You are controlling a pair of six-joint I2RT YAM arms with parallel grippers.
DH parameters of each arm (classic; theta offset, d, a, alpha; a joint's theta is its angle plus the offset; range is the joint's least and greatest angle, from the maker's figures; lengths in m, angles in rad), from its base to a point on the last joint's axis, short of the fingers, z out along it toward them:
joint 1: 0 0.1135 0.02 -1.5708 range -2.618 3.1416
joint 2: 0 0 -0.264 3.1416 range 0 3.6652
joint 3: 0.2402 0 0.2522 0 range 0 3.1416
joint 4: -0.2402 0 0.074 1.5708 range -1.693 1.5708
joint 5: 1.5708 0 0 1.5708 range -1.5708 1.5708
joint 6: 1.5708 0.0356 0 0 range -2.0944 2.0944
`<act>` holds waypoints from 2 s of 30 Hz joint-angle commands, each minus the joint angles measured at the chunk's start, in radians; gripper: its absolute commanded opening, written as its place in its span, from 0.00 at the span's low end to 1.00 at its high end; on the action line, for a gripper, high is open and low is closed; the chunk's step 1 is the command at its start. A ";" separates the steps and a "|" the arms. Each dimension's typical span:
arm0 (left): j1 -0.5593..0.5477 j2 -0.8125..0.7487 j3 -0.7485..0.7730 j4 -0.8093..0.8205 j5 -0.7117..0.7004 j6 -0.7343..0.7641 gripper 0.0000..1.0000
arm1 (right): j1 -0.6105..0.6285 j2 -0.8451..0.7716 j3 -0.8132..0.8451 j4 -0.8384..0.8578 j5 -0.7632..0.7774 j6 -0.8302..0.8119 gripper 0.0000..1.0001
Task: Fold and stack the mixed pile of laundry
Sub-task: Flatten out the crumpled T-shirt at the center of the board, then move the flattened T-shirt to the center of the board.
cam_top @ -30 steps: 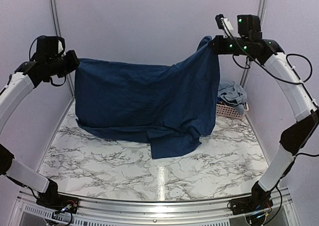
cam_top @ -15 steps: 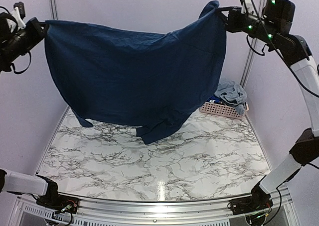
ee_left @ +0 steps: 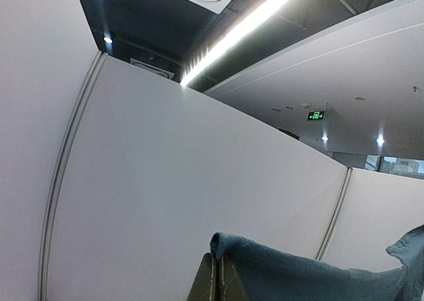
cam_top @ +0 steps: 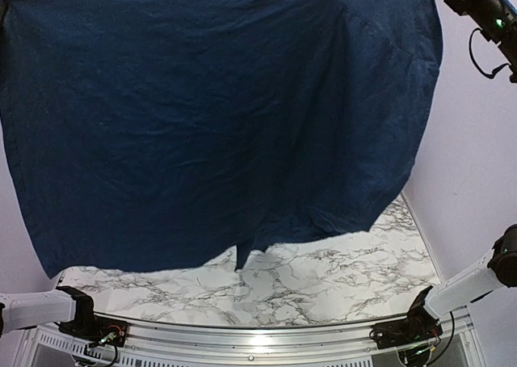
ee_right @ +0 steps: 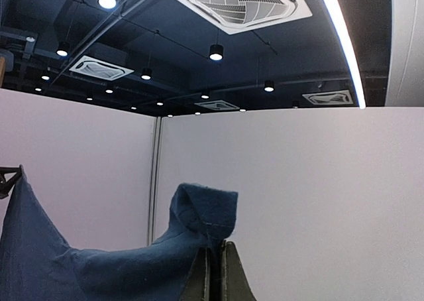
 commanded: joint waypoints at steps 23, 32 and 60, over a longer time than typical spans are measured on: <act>0.156 0.710 -0.501 0.091 -0.361 -0.071 0.99 | -0.290 0.964 0.149 0.055 0.178 0.025 0.98; 0.156 0.639 -0.627 0.022 -0.259 -0.096 0.99 | -0.274 0.722 -0.266 -0.032 -0.046 0.074 0.96; 0.126 0.977 -0.784 -0.016 -0.114 -0.139 0.63 | -0.226 0.901 -0.613 -0.031 -0.113 0.208 0.81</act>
